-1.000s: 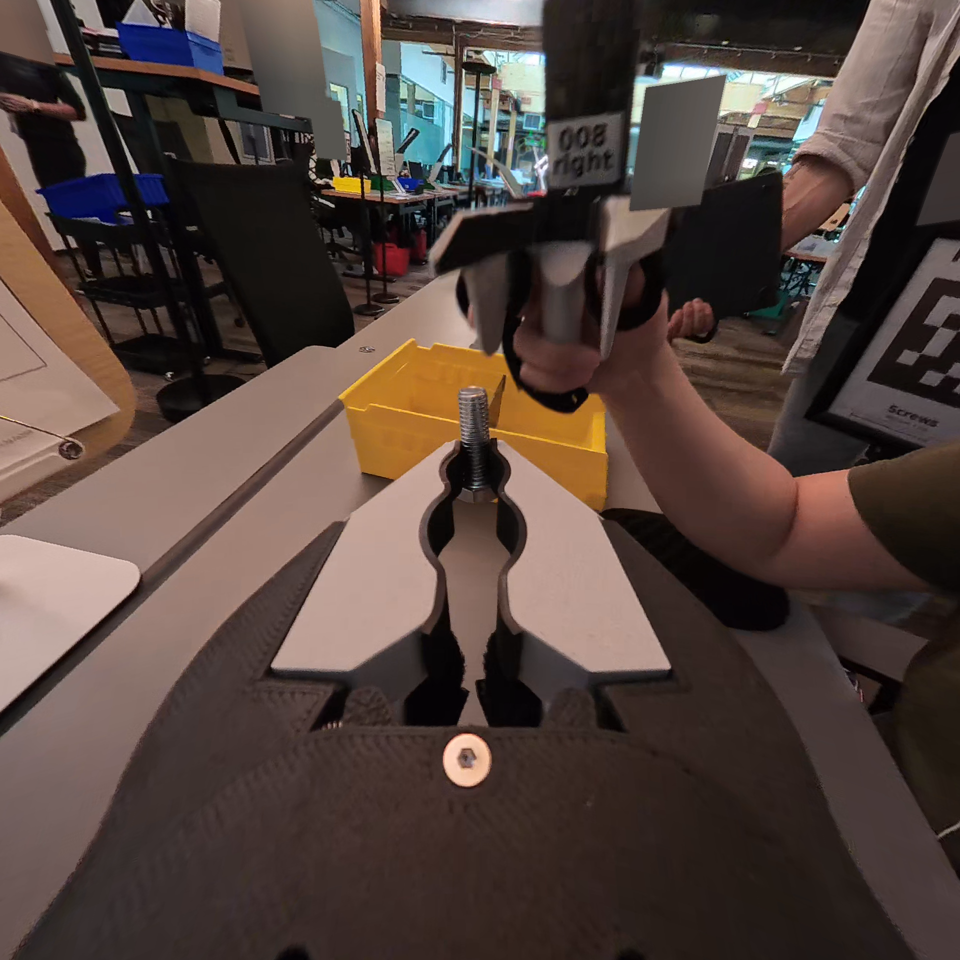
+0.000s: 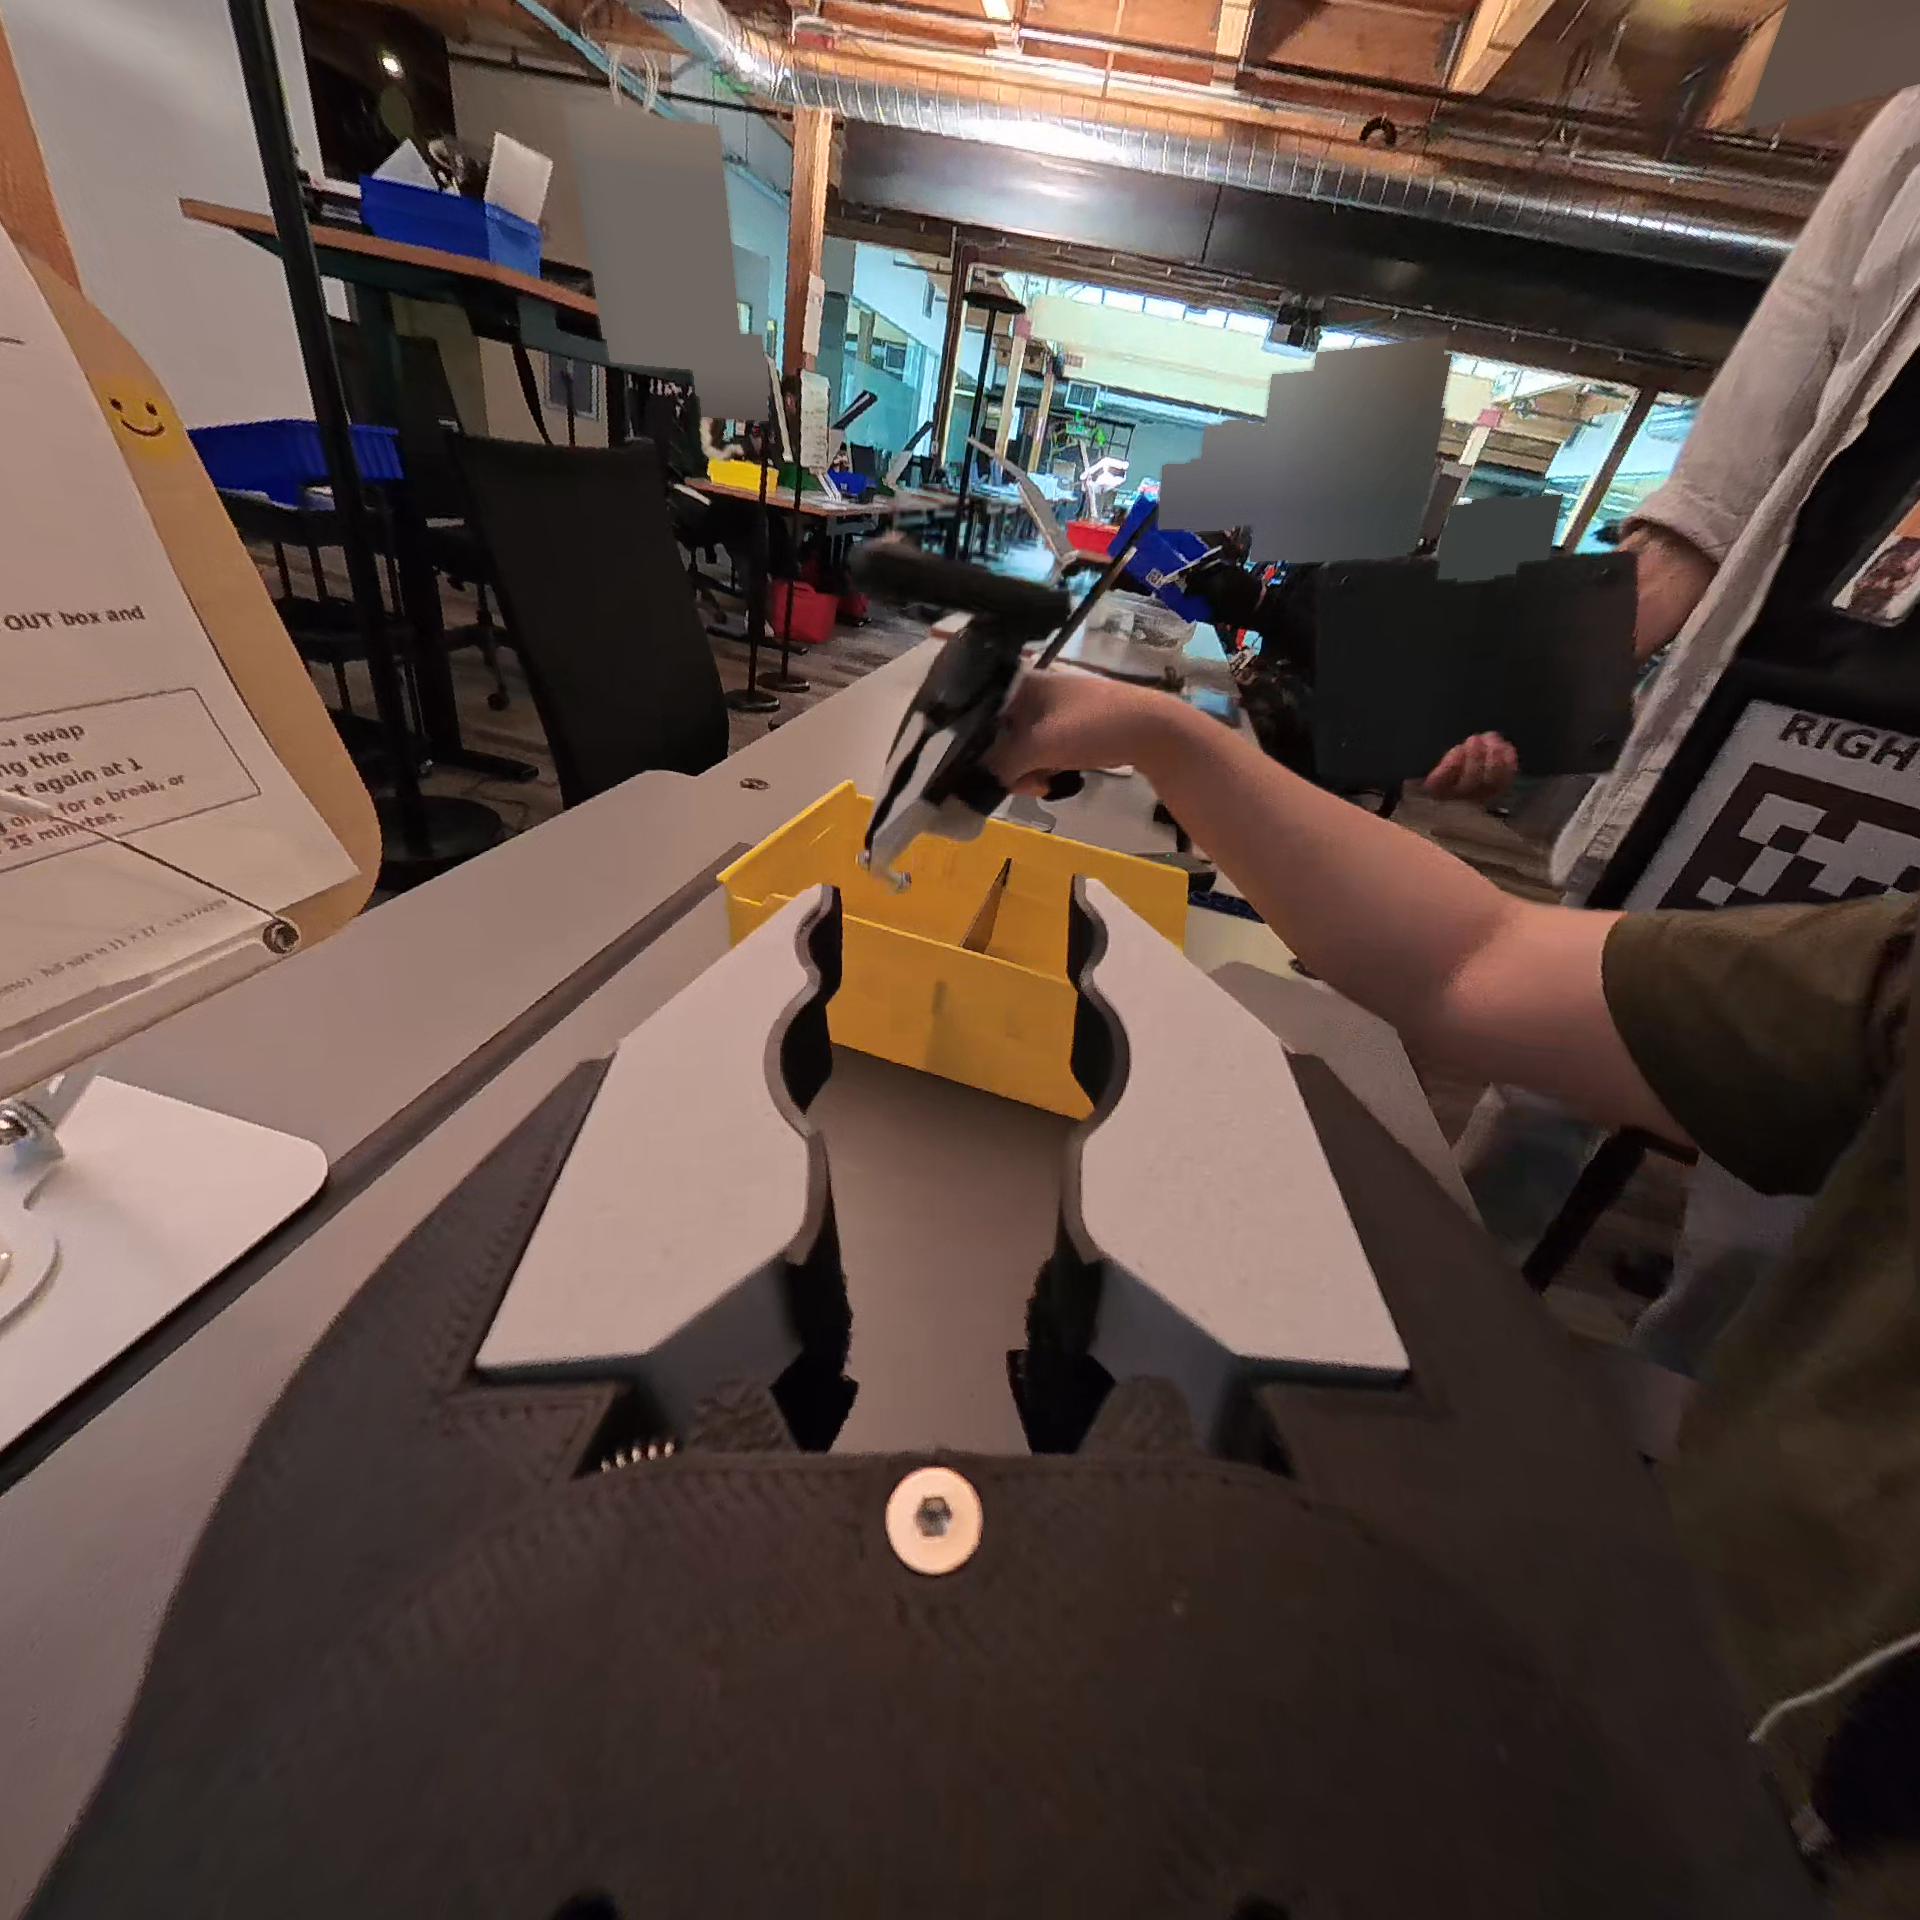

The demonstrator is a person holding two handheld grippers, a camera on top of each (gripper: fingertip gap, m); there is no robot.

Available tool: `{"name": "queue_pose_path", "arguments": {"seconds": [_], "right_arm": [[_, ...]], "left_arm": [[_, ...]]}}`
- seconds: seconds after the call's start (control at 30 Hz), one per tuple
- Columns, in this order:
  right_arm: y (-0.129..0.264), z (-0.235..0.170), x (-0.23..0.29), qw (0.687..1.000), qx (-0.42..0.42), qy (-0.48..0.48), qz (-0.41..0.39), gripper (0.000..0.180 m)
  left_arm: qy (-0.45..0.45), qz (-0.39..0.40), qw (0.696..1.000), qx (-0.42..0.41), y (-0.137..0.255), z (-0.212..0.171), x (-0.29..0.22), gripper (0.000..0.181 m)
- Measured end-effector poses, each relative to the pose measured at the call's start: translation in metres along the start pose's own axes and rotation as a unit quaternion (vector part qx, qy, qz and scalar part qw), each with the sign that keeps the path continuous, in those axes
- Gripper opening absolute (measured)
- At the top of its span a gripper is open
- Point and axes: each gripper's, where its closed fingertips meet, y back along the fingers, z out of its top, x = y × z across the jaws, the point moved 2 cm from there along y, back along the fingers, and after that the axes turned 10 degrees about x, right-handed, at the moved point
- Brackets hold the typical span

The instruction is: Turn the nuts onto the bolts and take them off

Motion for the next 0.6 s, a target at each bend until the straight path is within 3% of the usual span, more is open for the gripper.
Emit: {"name": "queue_pose_path", "arguments": {"seconds": [0.13, 0.3, 0.47, 0.6], "right_arm": [[-0.057, -0.017, -0.018, 0.994, 0.111, -0.015, 0.014, 0.008], [-0.084, -0.017, -0.028, 0.992, 0.125, -0.023, -0.022, 0.014], [-0.015, 0.016, -0.022, 0.988, -0.075, -0.010, -0.137, 0.027], [0.077, 0.011, 0.053, 0.937, -0.284, 0.065, -0.194, 0.036]], "left_arm": [[-0.006, 0.013, 1.000, 0.028, -0.002, -0.004, -0.001, 0.043], [-0.017, 0.058, 0.997, 0.058, 0.012, 0.001, -0.003, 0.049], [-0.028, 0.123, 0.992, 0.028, 0.071, 0.032, -0.012, 0.051], [-0.014, 0.221, 0.971, 0.090, 0.144, 0.004, -0.012, 0.058]]}}
